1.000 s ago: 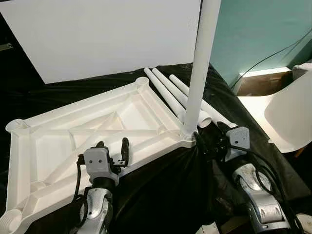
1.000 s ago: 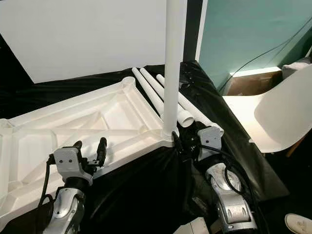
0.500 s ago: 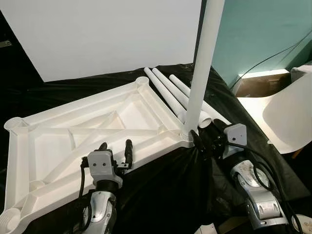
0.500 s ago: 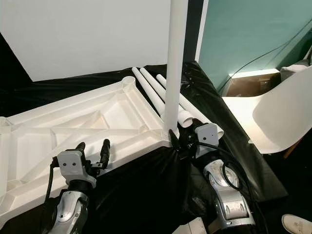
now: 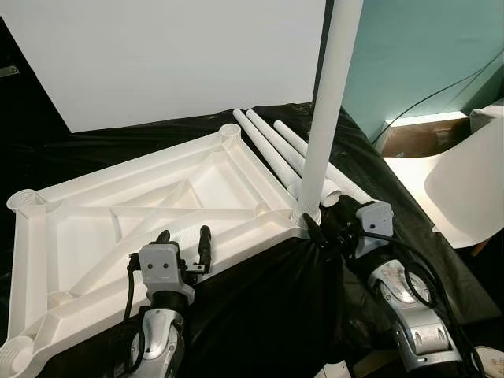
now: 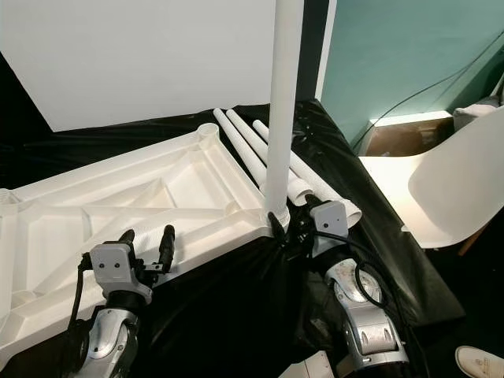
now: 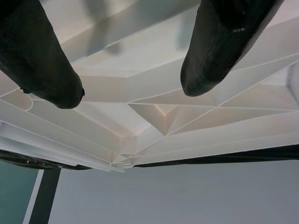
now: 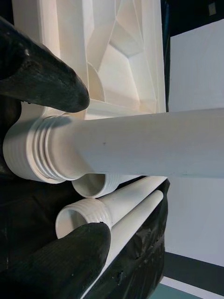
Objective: Building children table
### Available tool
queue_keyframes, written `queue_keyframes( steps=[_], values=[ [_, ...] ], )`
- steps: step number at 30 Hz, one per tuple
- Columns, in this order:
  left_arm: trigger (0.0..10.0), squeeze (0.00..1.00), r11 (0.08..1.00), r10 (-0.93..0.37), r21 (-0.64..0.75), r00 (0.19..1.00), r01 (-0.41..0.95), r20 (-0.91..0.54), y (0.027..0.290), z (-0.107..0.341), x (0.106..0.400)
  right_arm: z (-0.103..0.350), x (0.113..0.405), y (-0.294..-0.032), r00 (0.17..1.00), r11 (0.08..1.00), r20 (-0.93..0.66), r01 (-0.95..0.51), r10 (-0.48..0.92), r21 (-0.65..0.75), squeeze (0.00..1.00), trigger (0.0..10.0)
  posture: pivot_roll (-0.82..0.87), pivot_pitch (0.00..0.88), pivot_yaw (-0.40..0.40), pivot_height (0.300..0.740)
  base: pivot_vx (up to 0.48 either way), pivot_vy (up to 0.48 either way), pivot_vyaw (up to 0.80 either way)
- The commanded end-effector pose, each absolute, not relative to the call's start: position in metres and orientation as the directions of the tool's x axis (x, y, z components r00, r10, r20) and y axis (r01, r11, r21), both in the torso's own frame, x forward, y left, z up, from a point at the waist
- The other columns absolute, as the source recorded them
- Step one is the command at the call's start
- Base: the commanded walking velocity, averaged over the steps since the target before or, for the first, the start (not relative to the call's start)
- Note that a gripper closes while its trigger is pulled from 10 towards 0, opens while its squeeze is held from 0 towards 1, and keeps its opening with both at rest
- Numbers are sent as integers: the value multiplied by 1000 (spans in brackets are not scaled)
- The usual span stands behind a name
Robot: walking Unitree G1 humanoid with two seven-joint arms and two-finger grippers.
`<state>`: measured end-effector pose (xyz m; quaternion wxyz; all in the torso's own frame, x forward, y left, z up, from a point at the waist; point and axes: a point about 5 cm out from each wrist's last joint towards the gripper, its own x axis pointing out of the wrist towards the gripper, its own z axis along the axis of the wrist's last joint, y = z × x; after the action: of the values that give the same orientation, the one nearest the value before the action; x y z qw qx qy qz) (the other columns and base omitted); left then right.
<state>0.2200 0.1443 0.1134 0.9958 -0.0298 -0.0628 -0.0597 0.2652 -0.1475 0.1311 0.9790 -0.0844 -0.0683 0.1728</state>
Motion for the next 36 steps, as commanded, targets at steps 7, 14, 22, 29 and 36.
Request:
queue_keyframes(
  steps=[7, 14, 22, 29, 36],
  values=[
    [10000, 0, 991, -118, -41, 982, 125, 150, 141, 118, 219, 130, 267, -145, 929, 926, 99, -336, 356, -174, 0, 10000, 44, 0, 21, 740, 0, 0, 0],
    [10000, 0, 991, -116, -44, 982, 124, 148, 140, 117, 217, 130, 268, -145, 929, 923, 94, -336, 357, -189, 0, 10000, 44, 0, 14, 740, 0, 0, 0],
    [10000, 0, 991, -116, -50, 982, 124, 147, 138, 116, 217, 129, 268, -144, 927, 917, 89, -342, 365, -205, 0, 10000, 43, 0, 10, 740, 0, 0, 600],
    [10000, 0, 990, -122, -51, 982, 130, 142, 137, 115, 217, 129, 267, -145, 930, 923, 89, -335, 356, -189, 0, 10000, 38, 0, 15, 740, 0, 0, 114],
    [10000, 0, 990, -127, -49, 982, 135, 142, 137, 116, 217, 128, 267, -144, 932, 925, 88, -330, 351, -186, 0, 10000, 37, 0, 19, 740, 0, 0, 0]
  ],
)
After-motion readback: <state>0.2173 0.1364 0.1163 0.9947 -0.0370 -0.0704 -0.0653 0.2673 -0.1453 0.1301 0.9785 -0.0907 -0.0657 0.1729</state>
